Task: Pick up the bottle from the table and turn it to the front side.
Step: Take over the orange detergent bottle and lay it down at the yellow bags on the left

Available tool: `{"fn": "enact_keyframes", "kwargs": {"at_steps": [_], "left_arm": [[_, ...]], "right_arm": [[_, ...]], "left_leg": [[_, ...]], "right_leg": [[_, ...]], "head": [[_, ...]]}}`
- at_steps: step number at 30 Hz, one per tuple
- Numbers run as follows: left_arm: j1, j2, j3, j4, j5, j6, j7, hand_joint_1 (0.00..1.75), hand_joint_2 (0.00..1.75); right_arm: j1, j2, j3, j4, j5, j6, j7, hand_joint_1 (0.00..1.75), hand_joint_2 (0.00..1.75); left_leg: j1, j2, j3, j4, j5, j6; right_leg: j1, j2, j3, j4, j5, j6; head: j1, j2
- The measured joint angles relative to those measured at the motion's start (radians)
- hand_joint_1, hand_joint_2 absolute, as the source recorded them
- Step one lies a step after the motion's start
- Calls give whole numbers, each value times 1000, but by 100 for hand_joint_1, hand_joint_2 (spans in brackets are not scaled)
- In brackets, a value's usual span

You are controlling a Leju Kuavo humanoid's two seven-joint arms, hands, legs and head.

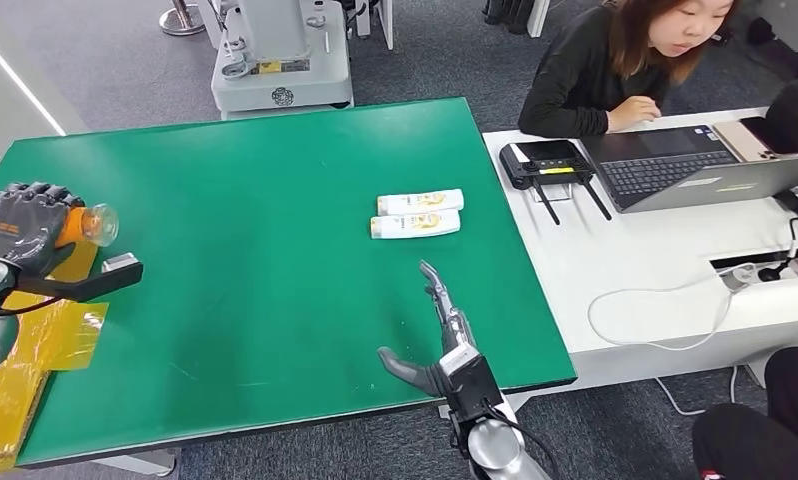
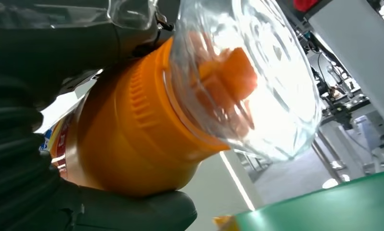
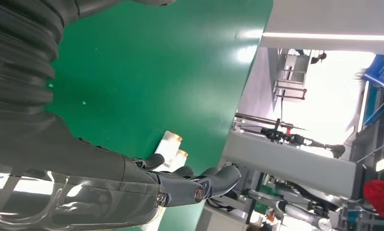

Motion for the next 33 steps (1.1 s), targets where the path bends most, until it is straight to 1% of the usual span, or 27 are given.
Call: {"fn": "enact_keyframes", "kwargs": {"at_steps": [4, 11, 14, 16, 19, 24, 29, 33], "left_arm": [[38, 53, 13, -59, -39, -9, 8, 175, 175], [146, 166, 79, -177, -2, -34, 8, 175, 175], [183, 197, 106, -201, 13, -39, 5, 175, 175], [201, 206, 119, -209, 20, -44, 1, 175, 175], [219, 203, 140, -211, 66, -79, -25, 175, 175], [220, 169, 174, -195, 177, -169, -78, 175, 175], [178, 130, 179, -136, 212, -244, -98, 175, 175], [146, 100, 179, -80, 234, -265, -115, 175, 175]], "right_arm": [[29, -6, -10, -5, -7, -10, -3, 0, 175], [46, -21, -12, 3, -40, -11, -24, 0, 175], [40, -24, -12, 13, -44, -6, -28, 0, 175], [35, -24, -12, 19, -46, -6, -29, 0, 175], [32, -25, -12, 25, -54, -10, -28, 0, 175], [29, -25, -18, 23, -49, -21, -17, 0, 175], [30, -25, -29, 6, -26, -23, -1, 0, 175], [37, -25, -37, -15, -13, -25, 12, 0, 175]], "left_leg": [[0, 2, 0, 0, 0, 0], [0, 4, 0, -1, -1, -1], [1, 3, 0, -1, -1, -1], [0, 2, 0, -1, -1, -1], [0, 2, 0, -1, -1, -1], [0, 2, 0, 0, -1, -1], [0, 2, 0, 0, -1, -1], [0, 2, 0, 0, -1, -1]], "right_leg": [[0, 3, 0, 0, 0, 0], [0, 4, -2, 0, 0, -1], [0, 3, -1, 0, -1, -1], [0, 3, -1, 0, -1, -1], [0, 2, -1, 0, -1, -1], [0, 2, -1, 0, 0, -1], [0, 1, -1, -1, 0, -1], [0, 2, -1, -1, 0, -1]], "head": [[0, 0], [0, 0], [0, 0], [0, 0], [0, 0], [0, 0], [0, 0], [0, 0]]}}
